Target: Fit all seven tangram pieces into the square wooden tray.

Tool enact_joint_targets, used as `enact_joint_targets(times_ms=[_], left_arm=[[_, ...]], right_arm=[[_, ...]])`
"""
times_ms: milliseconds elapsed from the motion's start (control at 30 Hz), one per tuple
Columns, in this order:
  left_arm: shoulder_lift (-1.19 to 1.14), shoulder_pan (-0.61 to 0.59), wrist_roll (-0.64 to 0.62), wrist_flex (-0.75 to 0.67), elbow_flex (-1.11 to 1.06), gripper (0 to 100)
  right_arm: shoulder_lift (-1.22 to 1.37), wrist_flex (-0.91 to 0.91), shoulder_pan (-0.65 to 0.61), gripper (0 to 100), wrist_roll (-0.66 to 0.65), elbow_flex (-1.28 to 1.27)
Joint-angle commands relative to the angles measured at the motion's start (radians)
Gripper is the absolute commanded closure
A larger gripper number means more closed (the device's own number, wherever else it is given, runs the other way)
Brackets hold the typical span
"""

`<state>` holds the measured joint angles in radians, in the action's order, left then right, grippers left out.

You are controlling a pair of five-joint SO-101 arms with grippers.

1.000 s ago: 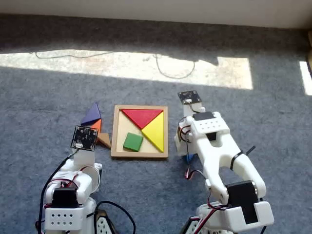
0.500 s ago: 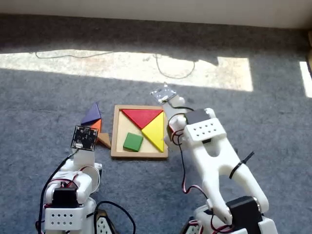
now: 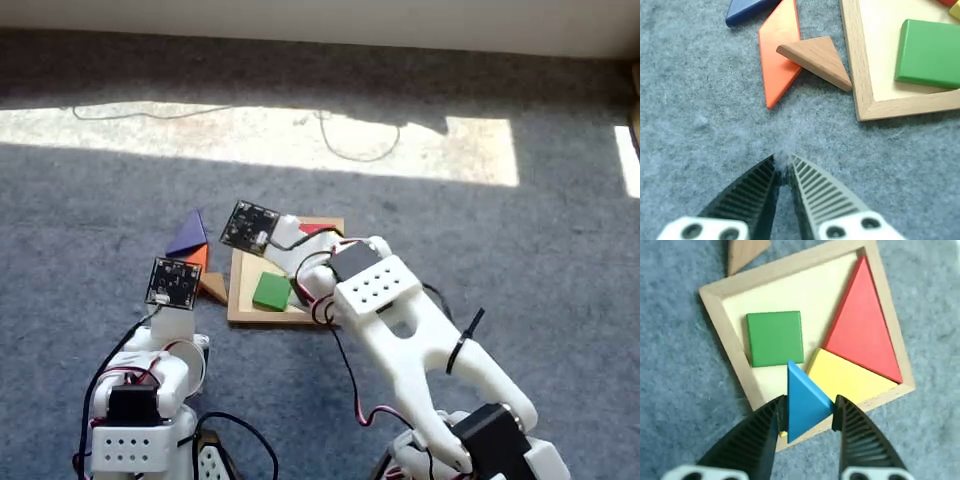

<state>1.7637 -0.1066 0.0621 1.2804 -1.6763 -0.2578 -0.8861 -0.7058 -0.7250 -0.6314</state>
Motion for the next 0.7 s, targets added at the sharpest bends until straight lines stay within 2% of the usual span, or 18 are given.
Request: enact_joint_targets(times_ms=[0,467,667], left_arm=[[0.007,0.004,0.005,0.003,-0.021,99],[0.007,0.004,0.005,0.003,-0.021,99],[0.007,0.004,0.005,0.003,-0.021,99]], right_arm=[[0.033,0.039,-0.035,88.2,-0.060,0.007],[0.124,0.036,-0.038,87.7,-0.066,0.007],[0.125,0.035,-0.028,74.8,-0.061,-0.001]])
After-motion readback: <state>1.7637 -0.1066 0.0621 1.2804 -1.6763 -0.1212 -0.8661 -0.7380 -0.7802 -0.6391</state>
